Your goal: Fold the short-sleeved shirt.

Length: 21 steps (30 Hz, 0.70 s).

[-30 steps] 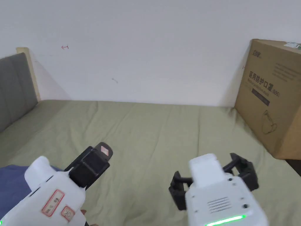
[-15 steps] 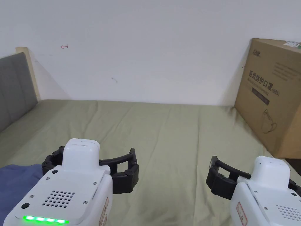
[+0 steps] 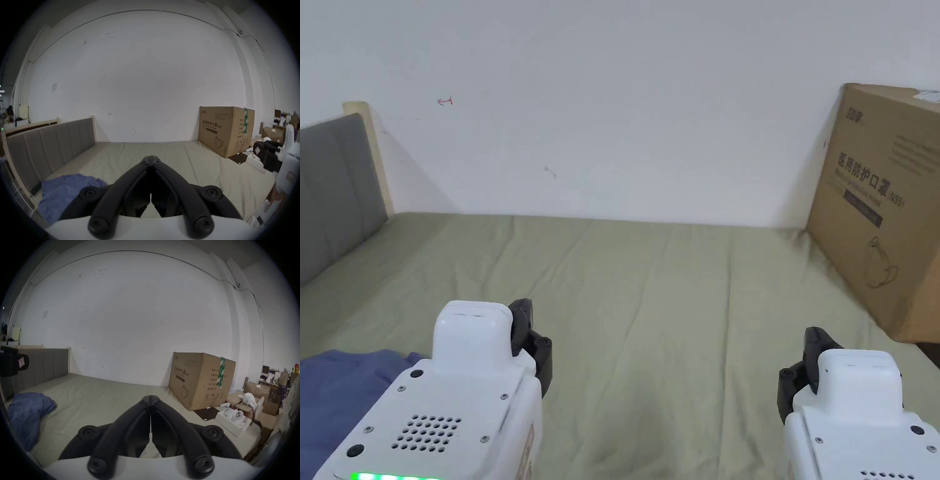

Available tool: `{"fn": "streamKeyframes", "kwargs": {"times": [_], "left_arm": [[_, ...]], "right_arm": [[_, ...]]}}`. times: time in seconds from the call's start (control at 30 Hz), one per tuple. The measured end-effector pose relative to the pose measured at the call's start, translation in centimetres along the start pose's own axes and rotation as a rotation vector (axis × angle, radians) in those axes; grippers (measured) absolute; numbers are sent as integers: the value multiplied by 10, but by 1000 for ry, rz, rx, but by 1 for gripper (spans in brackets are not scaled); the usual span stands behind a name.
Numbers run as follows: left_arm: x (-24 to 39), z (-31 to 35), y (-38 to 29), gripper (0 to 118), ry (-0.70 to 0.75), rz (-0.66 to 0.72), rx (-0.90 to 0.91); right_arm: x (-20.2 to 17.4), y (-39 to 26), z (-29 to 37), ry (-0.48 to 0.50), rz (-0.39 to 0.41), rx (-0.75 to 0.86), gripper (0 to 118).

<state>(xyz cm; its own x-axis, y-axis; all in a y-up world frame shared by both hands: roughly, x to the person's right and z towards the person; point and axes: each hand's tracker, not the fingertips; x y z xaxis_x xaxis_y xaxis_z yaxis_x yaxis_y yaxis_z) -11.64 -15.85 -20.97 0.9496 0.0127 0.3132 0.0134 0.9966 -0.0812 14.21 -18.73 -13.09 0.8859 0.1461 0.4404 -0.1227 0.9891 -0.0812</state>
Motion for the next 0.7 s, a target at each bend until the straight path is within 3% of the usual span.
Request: {"fn": "streamKeyframes", "kwargs": {"times": [0.43, 0.57, 0.7], "left_arm": [[-10, -7, 2, 0, 10, 13, -20], [-26, 5, 8, 0, 36, 11, -18], [-62, 28, 15, 0, 182, 17, -13]], "right_arm": [[-10, 4, -8, 75, -26, -62, 0], [-26, 12, -12, 168, -56, -69, 0], [-68, 22, -20, 313, -68, -56, 0]]}}
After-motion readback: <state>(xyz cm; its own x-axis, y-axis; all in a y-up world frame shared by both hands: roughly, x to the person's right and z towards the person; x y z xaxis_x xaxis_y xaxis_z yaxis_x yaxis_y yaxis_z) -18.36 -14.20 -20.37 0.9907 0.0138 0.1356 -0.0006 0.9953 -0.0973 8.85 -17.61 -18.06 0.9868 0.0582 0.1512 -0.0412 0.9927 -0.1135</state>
